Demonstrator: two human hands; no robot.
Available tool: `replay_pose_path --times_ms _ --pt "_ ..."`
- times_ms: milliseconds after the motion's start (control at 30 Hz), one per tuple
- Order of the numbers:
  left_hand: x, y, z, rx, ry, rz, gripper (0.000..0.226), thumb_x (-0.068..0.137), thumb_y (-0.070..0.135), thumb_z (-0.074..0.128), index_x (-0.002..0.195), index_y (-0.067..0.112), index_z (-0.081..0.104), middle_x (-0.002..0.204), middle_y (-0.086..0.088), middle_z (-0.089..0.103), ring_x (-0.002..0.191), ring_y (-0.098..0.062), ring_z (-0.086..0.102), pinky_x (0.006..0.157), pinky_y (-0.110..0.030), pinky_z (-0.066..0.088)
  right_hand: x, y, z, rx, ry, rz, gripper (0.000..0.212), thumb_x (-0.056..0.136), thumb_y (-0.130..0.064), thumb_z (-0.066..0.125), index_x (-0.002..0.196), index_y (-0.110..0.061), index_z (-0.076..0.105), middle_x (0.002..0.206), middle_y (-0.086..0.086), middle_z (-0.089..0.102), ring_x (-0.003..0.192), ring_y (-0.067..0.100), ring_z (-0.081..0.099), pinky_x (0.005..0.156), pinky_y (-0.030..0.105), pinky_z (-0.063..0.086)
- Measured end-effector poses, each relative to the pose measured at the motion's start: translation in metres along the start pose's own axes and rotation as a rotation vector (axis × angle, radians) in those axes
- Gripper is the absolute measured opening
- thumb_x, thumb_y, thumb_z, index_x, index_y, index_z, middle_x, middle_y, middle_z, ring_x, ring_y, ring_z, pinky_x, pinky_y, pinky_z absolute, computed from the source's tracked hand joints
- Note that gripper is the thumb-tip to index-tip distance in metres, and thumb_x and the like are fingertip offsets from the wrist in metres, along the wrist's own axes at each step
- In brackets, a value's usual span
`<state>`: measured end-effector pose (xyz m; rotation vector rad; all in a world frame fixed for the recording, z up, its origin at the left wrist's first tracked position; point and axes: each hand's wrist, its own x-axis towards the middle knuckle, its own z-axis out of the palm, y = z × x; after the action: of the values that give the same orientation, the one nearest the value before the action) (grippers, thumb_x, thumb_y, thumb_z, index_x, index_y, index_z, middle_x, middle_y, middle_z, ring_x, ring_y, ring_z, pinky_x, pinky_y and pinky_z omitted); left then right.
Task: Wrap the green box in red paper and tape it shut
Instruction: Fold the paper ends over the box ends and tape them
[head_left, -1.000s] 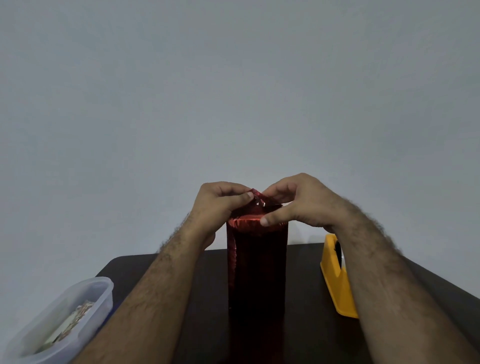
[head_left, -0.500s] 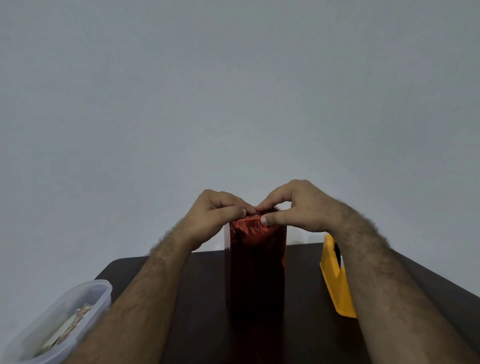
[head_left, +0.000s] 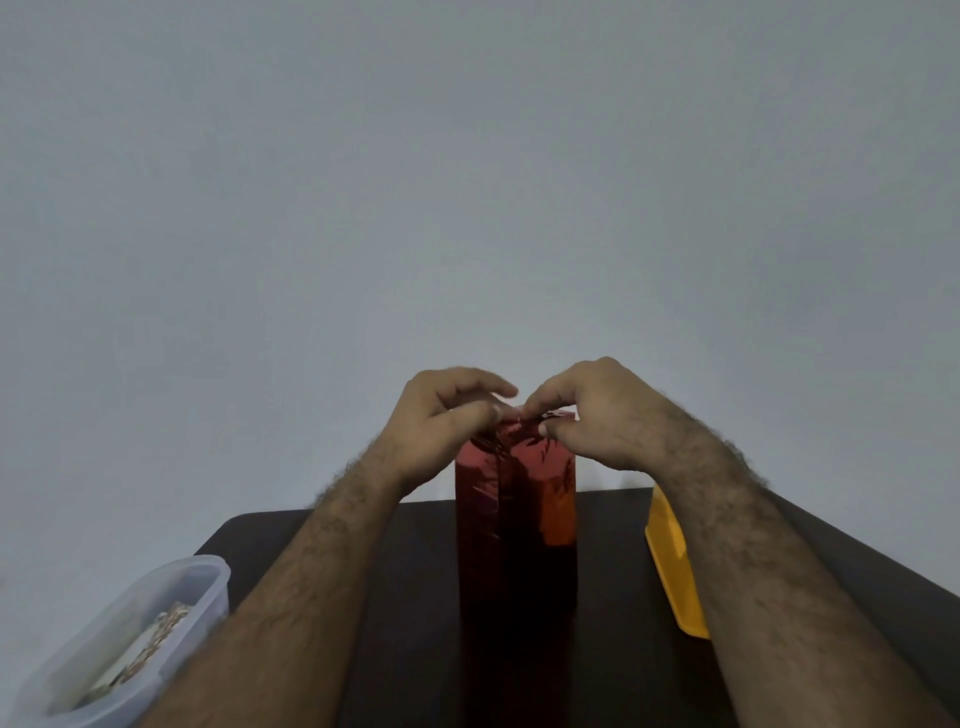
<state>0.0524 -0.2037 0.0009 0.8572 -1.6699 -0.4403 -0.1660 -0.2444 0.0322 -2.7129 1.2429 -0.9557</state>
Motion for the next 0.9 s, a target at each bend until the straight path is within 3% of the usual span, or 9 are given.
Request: replay_pose_path --times_ms 133,233,367,467,567,667,733,833,900 --pt "0.007 0.0 0.003 -0.082 0.218 -0.099 0.02 0.099 0.004 0.064 0.112 0.015 0.075 0.096 -0.005 0.082 0.097 -0.017 0.076 0.09 -0.035 0.053 -0.007 0.015 -0.016 0.144 -0.094 -0.05 0.026 0.089 -0.021 0.084 0.103 -0.042 0.083 0.105 -0.027 0.077 0.109 -0.01 0.065 0.097 0.017 0.045" --pt "0.011 -0.002 0.003 -0.036 0.119 -0.169 0.018 0.098 0.004 0.07 0.111 0.015 0.079 0.103 -0.002 0.082 0.104 -0.014 0.076 0.094 -0.032 0.056 -0.01 0.025 -0.019 0.176 -0.102 -0.075 0.029 0.089 -0.019 0.084 0.103 -0.045 0.082 0.104 -0.034 0.075 0.109 -0.017 0.062 0.094 0.009 0.041" --pt "0.014 -0.007 0.005 -0.004 -0.069 -0.258 0.02 0.101 0.005 0.065 0.108 0.012 0.082 0.109 -0.007 0.081 0.108 -0.029 0.076 0.101 -0.045 0.058 -0.008 0.03 -0.008 0.234 -0.064 -0.105 0.031 0.093 -0.016 0.081 0.11 -0.042 0.083 0.107 -0.031 0.076 0.111 -0.014 0.064 0.101 0.014 0.045" --pt "0.015 -0.007 0.006 -0.001 -0.06 -0.285 0.02 0.1 0.004 0.064 0.104 0.009 0.084 0.105 -0.006 0.082 0.109 -0.031 0.075 0.098 -0.046 0.059 -0.004 0.033 0.001 0.214 -0.004 -0.104 0.033 0.096 -0.014 0.076 0.111 -0.043 0.082 0.108 -0.029 0.076 0.11 -0.012 0.064 0.099 0.013 0.045" --pt "0.014 -0.002 0.007 0.045 -0.01 -0.284 0.017 0.097 0.005 0.068 0.098 0.009 0.085 0.098 -0.001 0.083 0.1 -0.016 0.077 0.09 -0.031 0.058 -0.001 0.036 0.01 0.174 0.079 -0.064 0.038 0.098 -0.011 0.07 0.109 -0.047 0.08 0.111 -0.027 0.074 0.113 -0.005 0.064 0.103 0.023 0.049" --pt "0.016 0.002 0.013 0.146 0.008 -0.273 0.012 0.093 0.014 0.075 0.089 0.016 0.086 0.092 0.003 0.082 0.097 -0.014 0.077 0.094 -0.038 0.062 -0.003 0.035 0.013 0.269 0.071 -0.042 0.037 0.093 -0.008 0.066 0.104 -0.04 0.082 0.107 -0.021 0.076 0.11 -0.002 0.068 0.104 0.034 0.055" --pt "0.019 0.007 0.017 0.201 0.04 -0.26 0.011 0.091 0.017 0.077 0.084 0.019 0.086 0.088 0.005 0.082 0.092 -0.01 0.077 0.088 -0.036 0.063 -0.004 0.032 0.01 0.417 0.043 -0.028 0.031 0.088 -0.011 0.063 0.098 -0.032 0.084 0.101 -0.013 0.08 0.104 0.006 0.072 0.1 0.042 0.059" --pt "0.02 0.015 0.02 0.197 0.063 -0.239 0.01 0.09 0.014 0.078 0.083 0.017 0.085 0.083 0.002 0.081 0.079 -0.005 0.075 0.074 -0.024 0.056 -0.006 0.034 0.008 0.56 0.043 -0.024 0.021 0.084 -0.027 0.066 0.093 -0.023 0.084 0.097 -0.002 0.08 0.101 0.018 0.073 0.098 0.051 0.059" --pt "0.019 0.018 0.019 0.185 0.042 -0.24 0.009 0.089 0.012 0.079 0.082 0.016 0.084 0.082 -0.002 0.081 0.082 -0.012 0.077 0.078 -0.033 0.061 -0.008 0.036 0.011 0.613 0.045 -0.032 0.024 0.085 -0.04 0.075 0.094 -0.019 0.084 0.095 0.005 0.08 0.098 0.028 0.075 0.096 0.056 0.059"
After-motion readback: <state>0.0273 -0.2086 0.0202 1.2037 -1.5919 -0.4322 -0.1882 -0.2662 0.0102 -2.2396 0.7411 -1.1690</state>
